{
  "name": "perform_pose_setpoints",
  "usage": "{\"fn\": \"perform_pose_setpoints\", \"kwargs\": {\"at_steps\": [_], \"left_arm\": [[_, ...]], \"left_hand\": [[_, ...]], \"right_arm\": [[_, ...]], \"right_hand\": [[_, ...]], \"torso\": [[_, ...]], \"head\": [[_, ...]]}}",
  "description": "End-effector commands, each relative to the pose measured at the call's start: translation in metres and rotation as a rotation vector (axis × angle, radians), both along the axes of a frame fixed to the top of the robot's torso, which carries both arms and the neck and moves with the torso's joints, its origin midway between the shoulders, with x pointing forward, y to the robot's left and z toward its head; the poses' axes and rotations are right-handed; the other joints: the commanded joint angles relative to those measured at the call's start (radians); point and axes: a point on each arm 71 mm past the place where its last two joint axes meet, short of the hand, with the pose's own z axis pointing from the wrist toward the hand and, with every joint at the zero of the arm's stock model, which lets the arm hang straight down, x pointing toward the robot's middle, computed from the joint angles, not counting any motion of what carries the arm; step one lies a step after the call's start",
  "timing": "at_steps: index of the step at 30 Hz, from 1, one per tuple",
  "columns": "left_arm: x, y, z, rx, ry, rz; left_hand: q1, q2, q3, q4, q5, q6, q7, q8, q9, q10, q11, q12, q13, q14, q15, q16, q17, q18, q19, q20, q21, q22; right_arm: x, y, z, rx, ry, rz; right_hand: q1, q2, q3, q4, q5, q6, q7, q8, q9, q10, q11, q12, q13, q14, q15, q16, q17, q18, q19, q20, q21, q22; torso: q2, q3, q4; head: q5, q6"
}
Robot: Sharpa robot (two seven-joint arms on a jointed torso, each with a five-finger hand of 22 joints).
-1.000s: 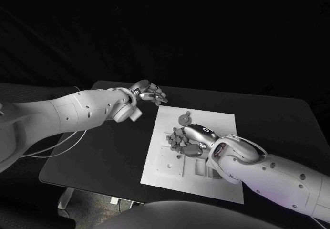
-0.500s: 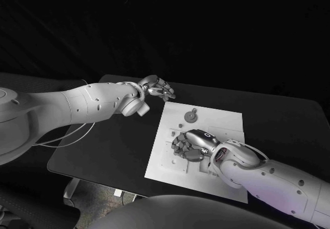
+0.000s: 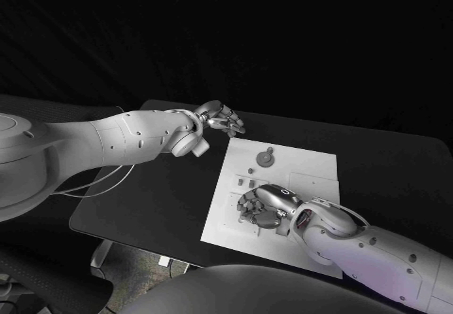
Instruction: Assemble the parts on the task board
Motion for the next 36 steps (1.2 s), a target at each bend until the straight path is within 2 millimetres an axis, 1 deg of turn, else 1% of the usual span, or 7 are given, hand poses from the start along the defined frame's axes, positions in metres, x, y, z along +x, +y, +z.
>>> {"fn": "perform_pose_setpoints", "kwargs": {"at_steps": [1,8,16,21,28,36], "left_arm": [[0.0,-0.002,0.001,-0.011,0.0,-0.011],[0.0,-0.002,0.001,-0.011,0.001,-0.012],[0.0,-0.002,0.001,-0.011,0.001,-0.011],[0.0,-0.003,0.001,-0.012,0.002,-0.012],[0.0,-0.002,0.001,-0.011,0.002,-0.011],[0.0,-0.002,0.001,-0.011,0.002,-0.012]], "left_hand": [[0.007,0.001,-0.005,0.003,-0.006,-0.002,0.004,0.004,-0.001,0.005,0.001,-0.005,-0.001,0.005,0.002,-0.006,0.001,0.014,0.002,-0.001,-0.006,0.001],[0.007,0.001,-0.005,0.004,-0.006,-0.002,0.004,0.004,-0.002,0.005,0.001,-0.005,-0.001,0.005,0.002,-0.006,0.002,0.014,0.002,-0.001,-0.006,0.001],[0.008,0.001,-0.005,0.004,-0.006,-0.003,0.004,0.004,-0.002,0.005,0.001,-0.006,-0.001,0.005,0.002,-0.006,0.002,0.014,0.002,-0.001,-0.007,0.001],[0.008,0.001,-0.005,0.004,-0.006,-0.003,0.004,0.005,-0.002,0.005,0.001,-0.006,-0.002,0.005,0.002,-0.007,0.002,0.014,0.002,-0.001,-0.007,0.001],[0.008,0.001,-0.005,0.004,-0.006,-0.003,0.004,0.005,-0.002,0.006,0.001,-0.006,-0.002,0.005,0.003,-0.007,0.003,0.014,0.002,-0.001,-0.007,0.002],[0.008,0.001,-0.005,0.004,-0.006,-0.003,0.004,0.005,-0.003,0.006,0.001,-0.006,-0.002,0.005,0.003,-0.008,0.003,0.014,0.002,-0.001,-0.007,0.002]], "right_arm": [[-0.002,0.002,-0.001,-0.009,-0.004,0.025],[-0.005,0.006,-0.005,-0.007,0.006,0.03],[-0.003,0.005,-0.008,-0.025,0.001,0.029],[-0.003,0.004,-0.012,-0.039,-0.007,0.032],[-0.004,0.007,-0.014,-0.039,-0.004,0.037],[-0.005,0.008,-0.016,-0.043,0.0,0.036]], "right_hand": [[0.001,0.009,0.007,0.001,0.006,0.01,0.005,0.005,0.006,0.007,0.003,-0.006,0.001,-0.002,-0.008,0.0,-0.001,0.045,0.001,-0.005,0.006,0.0],[0.0,0.01,0.007,0.0,0.006,0.01,0.005,0.005,0.006,0.007,0.003,-0.007,0.001,-0.001,-0.008,0.0,-0.001,0.045,0.001,-0.005,0.006,0.0],[0.0,0.01,0.007,0.0,0.006,0.01,0.005,0.005,0.006,0.007,0.003,-0.008,0.002,-0.001,-0.008,0.0,-0.001,0.045,0.001,-0.005,0.006,0.001],[-0.001,0.01,0.007,-0.001,0.006,0.01,0.005,0.005,0.006,0.007,0.003,-0.008,0.002,-0.001,-0.008,0.0,-0.001,0.045,0.001,-0.005,0.006,0.001],[-0.002,0.01,0.007,-0.001,0.006,0.01,0.005,0.005,0.006,0.008,0.003,-0.009,0.002,-0.001,-0.008,0.0,-0.002,0.045,0.001,-0.005,0.006,0.001],[-0.002,0.011,0.008,-0.001,0.006,0.01,0.005,0.005,0.006,0.008,0.003,-0.01,0.003,-0.001,-0.008,0.0,-0.002,0.045,0.001,-0.005,0.007,0.001]], "torso": [[0.0,0.0,-0.0012],[0.0,-0.0009,-0.0007],[0.0,-0.0018,0.0001],[0.0,-0.0016,-0.0008],[0.0,-0.0012,0.0001],[0.0,-0.0012,-0.0007]], "head": [[0.003,0.0],[0.001,0.0],[0.001,0.0],[0.002,0.0],[0.004,0.0],[0.008,0.0]]}}
